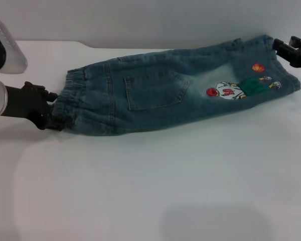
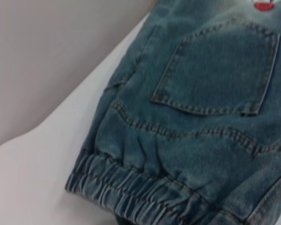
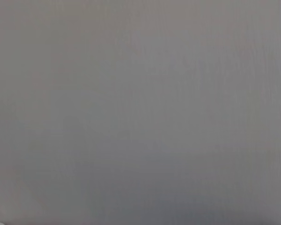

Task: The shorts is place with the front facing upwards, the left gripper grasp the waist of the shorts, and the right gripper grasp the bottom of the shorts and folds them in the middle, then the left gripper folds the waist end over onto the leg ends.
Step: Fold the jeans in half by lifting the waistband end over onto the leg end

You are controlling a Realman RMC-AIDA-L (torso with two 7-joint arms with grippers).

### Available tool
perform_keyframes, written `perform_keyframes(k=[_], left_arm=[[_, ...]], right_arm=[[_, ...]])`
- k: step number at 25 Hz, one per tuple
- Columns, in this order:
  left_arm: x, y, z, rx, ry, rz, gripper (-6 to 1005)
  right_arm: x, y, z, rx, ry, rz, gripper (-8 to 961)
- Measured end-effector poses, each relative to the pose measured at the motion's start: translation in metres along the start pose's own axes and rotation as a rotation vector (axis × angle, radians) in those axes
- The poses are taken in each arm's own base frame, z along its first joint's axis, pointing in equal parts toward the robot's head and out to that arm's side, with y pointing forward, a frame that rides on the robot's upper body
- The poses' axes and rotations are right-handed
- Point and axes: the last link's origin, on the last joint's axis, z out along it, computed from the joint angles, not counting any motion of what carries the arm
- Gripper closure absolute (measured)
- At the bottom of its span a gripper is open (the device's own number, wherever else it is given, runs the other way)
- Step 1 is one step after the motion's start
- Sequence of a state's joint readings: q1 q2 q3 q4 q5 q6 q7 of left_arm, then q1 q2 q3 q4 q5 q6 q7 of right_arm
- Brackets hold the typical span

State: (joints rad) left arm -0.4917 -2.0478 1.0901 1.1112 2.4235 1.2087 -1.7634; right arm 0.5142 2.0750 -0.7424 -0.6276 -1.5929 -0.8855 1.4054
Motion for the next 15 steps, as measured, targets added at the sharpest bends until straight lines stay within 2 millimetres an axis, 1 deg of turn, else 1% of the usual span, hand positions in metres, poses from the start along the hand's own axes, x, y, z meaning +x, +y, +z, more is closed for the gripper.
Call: perform_keyframes(k=[5, 8, 10, 15], left_arm=[[-0.002, 0.002, 0.006, -0.013, -0.026, 0.009, 263], [-0.002, 0.002, 0.006, -0.013, -0.026, 0.009, 263], [-0.002, 0.002, 0.012, -0.019, -0.052, 0.027, 263], [-0.003, 0.002, 0.017, -0.025, -0.068, 0.031, 263]], right_arm=[[0.003, 0.001, -0.001, -0.003, -0.009, 0.033, 434], [0.003, 0.001, -0.002, -0.002, -0.016, 0.044, 434], [0.004, 0.000, -0.002, -0.002, -0.016, 0.044, 434], [0.003, 0.000, -0.002, -0.002, -0.017, 0.043, 434]])
